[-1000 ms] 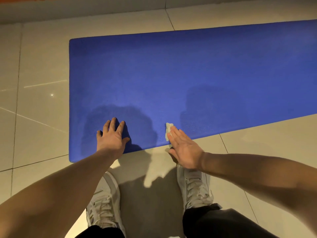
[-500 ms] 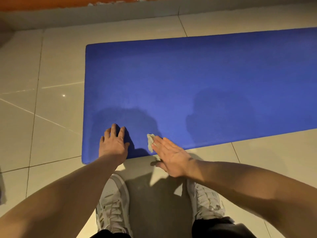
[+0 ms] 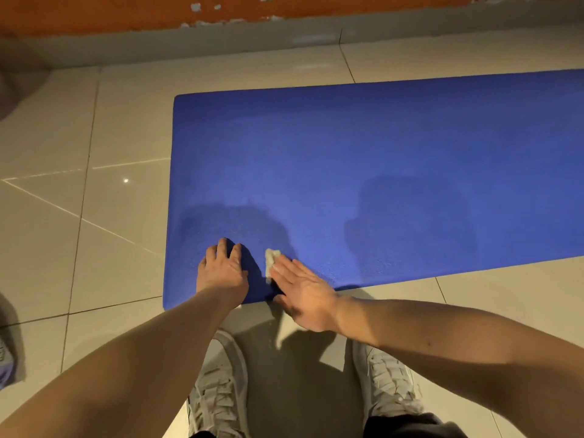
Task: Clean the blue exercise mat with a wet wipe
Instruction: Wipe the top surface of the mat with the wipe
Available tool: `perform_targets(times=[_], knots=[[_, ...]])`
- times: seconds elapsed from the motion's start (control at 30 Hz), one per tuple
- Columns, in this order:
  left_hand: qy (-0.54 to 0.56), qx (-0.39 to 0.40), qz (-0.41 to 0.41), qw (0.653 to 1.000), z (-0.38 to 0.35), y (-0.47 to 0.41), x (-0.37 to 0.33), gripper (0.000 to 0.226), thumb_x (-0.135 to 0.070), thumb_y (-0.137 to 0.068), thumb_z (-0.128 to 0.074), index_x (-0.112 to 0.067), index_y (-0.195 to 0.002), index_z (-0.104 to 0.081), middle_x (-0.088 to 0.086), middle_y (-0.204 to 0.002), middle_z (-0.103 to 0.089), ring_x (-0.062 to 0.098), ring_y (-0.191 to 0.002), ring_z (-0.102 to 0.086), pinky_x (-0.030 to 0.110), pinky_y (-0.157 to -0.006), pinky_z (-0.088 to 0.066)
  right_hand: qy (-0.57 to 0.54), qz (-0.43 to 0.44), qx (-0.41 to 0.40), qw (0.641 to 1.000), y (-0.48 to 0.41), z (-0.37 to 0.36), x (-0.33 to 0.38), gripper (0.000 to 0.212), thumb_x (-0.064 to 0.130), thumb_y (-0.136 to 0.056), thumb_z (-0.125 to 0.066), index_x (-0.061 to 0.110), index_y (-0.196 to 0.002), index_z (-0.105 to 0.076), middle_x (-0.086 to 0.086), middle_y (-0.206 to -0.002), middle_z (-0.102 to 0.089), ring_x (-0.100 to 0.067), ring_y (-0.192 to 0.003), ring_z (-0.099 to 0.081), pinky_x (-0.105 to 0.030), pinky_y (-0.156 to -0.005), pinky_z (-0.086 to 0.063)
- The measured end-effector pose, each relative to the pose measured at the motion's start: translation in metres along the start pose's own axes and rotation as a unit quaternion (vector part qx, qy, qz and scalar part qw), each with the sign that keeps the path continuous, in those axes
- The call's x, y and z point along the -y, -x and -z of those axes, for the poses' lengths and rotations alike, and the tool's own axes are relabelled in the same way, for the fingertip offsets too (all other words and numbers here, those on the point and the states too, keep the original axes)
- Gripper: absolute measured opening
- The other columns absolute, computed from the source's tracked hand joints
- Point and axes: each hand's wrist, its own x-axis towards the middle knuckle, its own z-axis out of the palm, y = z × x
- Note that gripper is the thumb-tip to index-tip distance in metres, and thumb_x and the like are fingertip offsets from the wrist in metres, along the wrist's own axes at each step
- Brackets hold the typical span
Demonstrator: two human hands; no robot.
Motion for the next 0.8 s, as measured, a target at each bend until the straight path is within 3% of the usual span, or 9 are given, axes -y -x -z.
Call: perform_targets(times=[0.1, 0.17, 0.23, 0.33, 0.43, 0.5, 0.6, 0.7, 0.8], knots=[[0.029, -0.006, -0.009, 1.0, 0.019, 0.003, -0.008, 0.058, -0.031, -0.101, -0.045, -0.02, -0.155, -0.026, 0.003, -0.161, -0.022, 0.03, -0.143, -0.023, 0.042, -0.116, -0.028, -0.102, -0.05, -0.058, 0.992, -0.002, 0.02, 0.014, 0.068, 0.023, -0.103, -0.049, 0.012, -0.161, -0.015, -0.002, -0.167, -0.021, -0.014, -0.154, -0.016, -0.023, -0.124, -0.01], [0.078, -0.001, -0.022, 0.997, 0.033, 0.007, -0.015, 0.055, -0.026, -0.099, -0.049, -0.022, -0.152, -0.034, 0.001, -0.156, -0.034, 0.03, -0.139, -0.032, 0.041, -0.112, -0.033, -0.208, -0.149, -0.089, 0.963, 0.004, 0.042, 0.015, 0.054, 0.015, -0.1, -0.054, 0.018, -0.152, -0.042, -0.003, -0.112, -0.066, -0.019, -0.108, -0.061, -0.021, -0.095, -0.045], [0.164, 0.016, -0.026, 0.986, 0.047, 0.013, -0.024, 0.059, -0.029, -0.092, -0.058, -0.024, -0.148, -0.042, 0.002, -0.147, -0.047, 0.029, -0.134, -0.043, 0.042, -0.109, -0.038, -0.263, -0.194, -0.119, 0.937, 0.011, 0.062, 0.012, 0.037, 0.009, -0.097, -0.057, 0.019, -0.131, -0.065, 0.002, -0.075, -0.058, -0.018, -0.07, -0.054, -0.018, -0.063, -0.043], [0.336, 0.03, -0.05, 0.94, 0.058, 0.021, -0.041, 0.065, -0.036, -0.077, -0.068, -0.02, -0.138, -0.053, 0.006, -0.131, -0.059, 0.029, -0.12, -0.057, 0.04, -0.105, -0.046, -0.329, -0.232, -0.159, 0.901, 0.022, 0.09, 0.012, 0.021, 0.002, -0.096, -0.061, 0.007, -0.113, -0.073, -0.002, -0.093, -0.07, -0.015, -0.084, -0.062, -0.008, -0.068, -0.045], [0.459, 0.039, -0.081, 0.884, 0.073, 0.04, -0.063, 0.055, -0.015, -0.088, -0.074, -0.012, -0.139, -0.053, 0.008, -0.123, -0.056, 0.024, -0.104, -0.056, 0.031, -0.095, -0.048, -0.351, -0.256, -0.154, 0.887, 0.033, 0.117, 0.021, 0.021, -0.008, -0.096, -0.056, -0.004, -0.111, -0.07, -0.006, -0.095, -0.065, -0.015, -0.083, -0.059, -0.004, -0.063, -0.044], [0.464, 0.018, -0.112, 0.878, 0.084, 0.052, -0.071, 0.041, -0.016, -0.091, -0.071, -0.017, -0.131, -0.061, 0.0, -0.114, -0.062, 0.015, -0.097, -0.058, 0.027, -0.09, -0.049, -0.341, -0.262, -0.154, 0.889, 0.04, 0.133, 0.03, 0.023, -0.007, -0.097, -0.054, -0.001, -0.113, -0.069, -0.007, -0.1, -0.065, -0.018, -0.09, -0.06, -0.005, -0.067, -0.046], [0.466, 0.0, -0.139, 0.874, 0.102, 0.072, -0.071, 0.007, -0.016, -0.094, -0.066, -0.014, -0.093, -0.073, -0.004, -0.084, -0.069, 0.012, -0.074, -0.059, 0.023, -0.071, -0.049, -0.35, -0.274, -0.146, 0.884, 0.052, 0.154, 0.042, 0.018, -0.001, -0.097, -0.057, 0.008, -0.106, -0.069, -0.012, -0.099, -0.069, -0.021, -0.085, -0.063, -0.029, -0.078, -0.058], [0.47, -0.038, -0.159, 0.868, 0.122, 0.093, -0.068, 0.015, -0.014, -0.093, -0.063, -0.013, -0.08, -0.071, 0.001, -0.073, -0.068, 0.011, -0.063, -0.054, 0.021, -0.062, -0.046, -0.332, -0.266, -0.148, 0.893, 0.07, 0.18, 0.061, 0.012, 0.001, -0.096, -0.058, 0.003, -0.104, -0.067, -0.002, -0.083, -0.064, -0.009, -0.067, -0.058, -0.014, -0.054, -0.048], [0.49, -0.045, -0.154, 0.857, 0.145, 0.112, -0.068, 0.01, -0.01, -0.091, -0.064, -0.014, -0.082, -0.069, 0.0, -0.075, -0.067, 0.011, -0.064, -0.054, 0.017, -0.058, -0.045, -0.33, -0.26, -0.154, 0.895, 0.079, 0.207, 0.084, 0.014, 0.004, -0.096, -0.062, -0.002, -0.107, -0.066, -0.006, -0.088, -0.066, -0.011, -0.072, -0.063, -0.016, -0.058, -0.053]])
